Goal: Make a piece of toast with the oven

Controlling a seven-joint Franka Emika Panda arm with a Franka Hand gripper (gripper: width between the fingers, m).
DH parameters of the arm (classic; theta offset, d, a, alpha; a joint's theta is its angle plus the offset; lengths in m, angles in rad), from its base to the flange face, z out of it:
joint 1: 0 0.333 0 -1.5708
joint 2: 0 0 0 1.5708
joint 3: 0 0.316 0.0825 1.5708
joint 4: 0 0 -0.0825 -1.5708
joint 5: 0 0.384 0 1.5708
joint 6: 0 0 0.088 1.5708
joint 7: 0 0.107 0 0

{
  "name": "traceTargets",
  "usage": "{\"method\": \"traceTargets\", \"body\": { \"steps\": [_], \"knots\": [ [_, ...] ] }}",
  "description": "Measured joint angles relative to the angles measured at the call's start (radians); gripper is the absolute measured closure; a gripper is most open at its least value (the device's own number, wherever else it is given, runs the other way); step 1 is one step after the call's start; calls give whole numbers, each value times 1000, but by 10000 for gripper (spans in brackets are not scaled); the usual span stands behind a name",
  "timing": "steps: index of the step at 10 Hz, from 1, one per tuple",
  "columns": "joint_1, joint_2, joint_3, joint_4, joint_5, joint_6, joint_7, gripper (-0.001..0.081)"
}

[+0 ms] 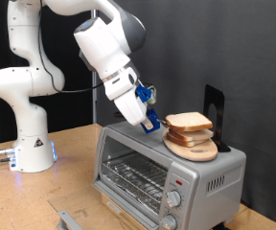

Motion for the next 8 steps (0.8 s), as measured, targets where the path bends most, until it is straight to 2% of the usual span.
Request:
{"method": "traceTargets", "body": {
  "steps": [3, 6, 8],
  "knots": [
    [-2, -38, -34, -11, 5, -74, -13, 498],
    [-2, -38, -41, -7, 30, -86, -37, 498],
    [-8, -69, -98, 2, 60, -192, -122, 499]
  ]
}}
